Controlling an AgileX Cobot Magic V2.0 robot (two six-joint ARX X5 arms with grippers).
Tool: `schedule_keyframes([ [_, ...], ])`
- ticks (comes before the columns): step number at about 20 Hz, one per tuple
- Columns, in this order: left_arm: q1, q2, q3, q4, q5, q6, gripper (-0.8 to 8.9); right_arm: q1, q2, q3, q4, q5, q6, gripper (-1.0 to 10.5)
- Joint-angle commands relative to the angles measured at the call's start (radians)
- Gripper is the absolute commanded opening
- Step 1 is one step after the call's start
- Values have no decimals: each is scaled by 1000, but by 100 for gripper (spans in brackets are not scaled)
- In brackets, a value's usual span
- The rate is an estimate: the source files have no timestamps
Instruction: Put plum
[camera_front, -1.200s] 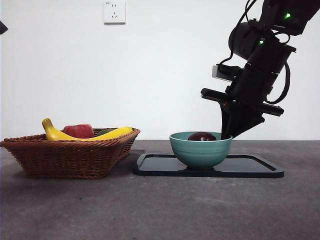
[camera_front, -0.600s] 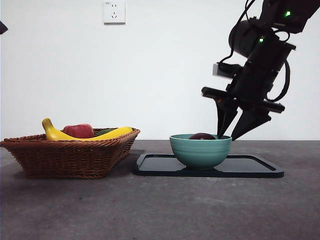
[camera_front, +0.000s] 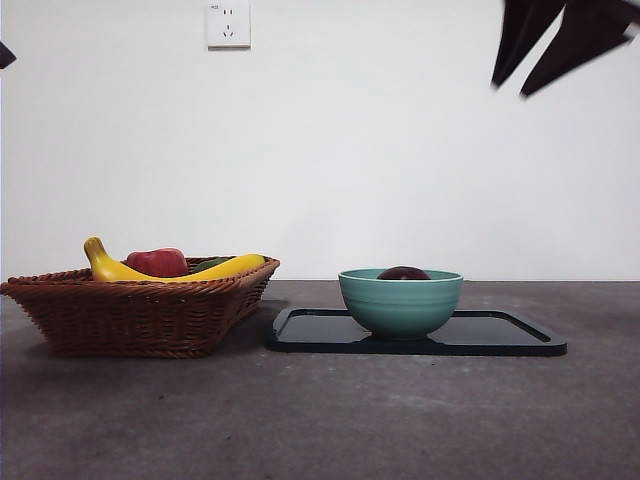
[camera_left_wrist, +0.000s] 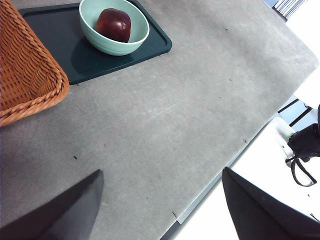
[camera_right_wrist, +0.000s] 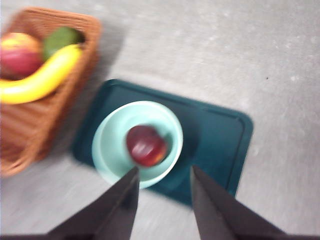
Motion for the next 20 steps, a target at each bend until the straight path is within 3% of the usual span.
schedule_keyframes([
  [1,-4,4,8,11,5,-3,374,5,-78,-59,-8,-44,-14,165],
  [6,-4,5,8,13,5,-3,374,33,-349,-309,3,-107,-15,165],
  [10,-4,4,8,32,5,-6,374,48,-507,-444,-5,-217,-2,165],
  [20,-4,4,8,48,5,-26,374,58,-608,-507,-69,-221,11,165],
])
